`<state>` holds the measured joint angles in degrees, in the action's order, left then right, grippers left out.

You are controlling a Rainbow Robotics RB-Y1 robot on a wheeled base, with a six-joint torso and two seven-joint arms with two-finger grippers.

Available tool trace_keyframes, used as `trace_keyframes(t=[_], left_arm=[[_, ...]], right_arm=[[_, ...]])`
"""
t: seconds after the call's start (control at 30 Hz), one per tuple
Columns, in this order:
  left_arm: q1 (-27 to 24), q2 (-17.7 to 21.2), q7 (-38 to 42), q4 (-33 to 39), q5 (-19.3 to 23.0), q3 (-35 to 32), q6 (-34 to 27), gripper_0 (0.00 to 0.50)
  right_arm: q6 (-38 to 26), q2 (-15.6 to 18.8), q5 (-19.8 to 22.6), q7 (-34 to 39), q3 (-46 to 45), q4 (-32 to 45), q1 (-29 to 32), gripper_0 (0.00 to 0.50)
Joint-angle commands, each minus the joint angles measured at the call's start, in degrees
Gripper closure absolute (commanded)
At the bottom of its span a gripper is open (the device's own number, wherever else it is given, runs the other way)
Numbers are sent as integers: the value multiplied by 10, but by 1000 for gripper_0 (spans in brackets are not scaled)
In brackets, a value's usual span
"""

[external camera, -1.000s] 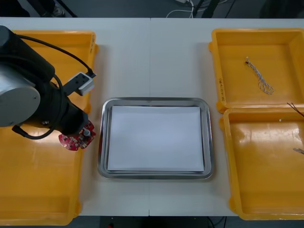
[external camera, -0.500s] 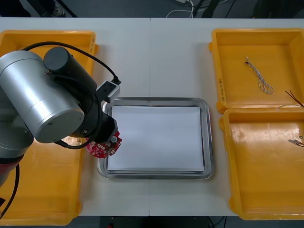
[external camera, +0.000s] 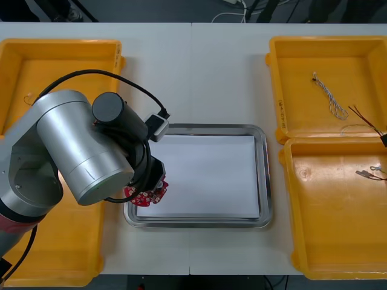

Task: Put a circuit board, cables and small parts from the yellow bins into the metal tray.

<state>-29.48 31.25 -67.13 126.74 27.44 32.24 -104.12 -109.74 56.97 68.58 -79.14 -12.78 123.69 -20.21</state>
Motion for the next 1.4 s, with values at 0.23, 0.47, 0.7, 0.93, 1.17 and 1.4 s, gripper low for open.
trace_keyframes(t=[0.23,0.47,0.7,0.93,1.17,1.4], left_arm=[[-1,-17,24,-28,-32,38,84,500],[16,-10,23,-36,-36,50,105,500],[29,3,23,-36,-38,58,117,500],[49,12,19,-37,-46,58,142,500],[60,16,15,-40,-55,58,145,500],[66,18,10,-48,-61,58,149,500]], right_arm=[[-3,19,4,20,111,36,-88,500],[-3,-2,-18,20,166,53,-121,500],[-3,-9,-19,18,191,57,-139,500],[-3,-9,-14,16,206,68,-149,500],[-3,-14,-7,14,209,76,-149,500],[-3,-18,-3,14,217,80,-149,500]])
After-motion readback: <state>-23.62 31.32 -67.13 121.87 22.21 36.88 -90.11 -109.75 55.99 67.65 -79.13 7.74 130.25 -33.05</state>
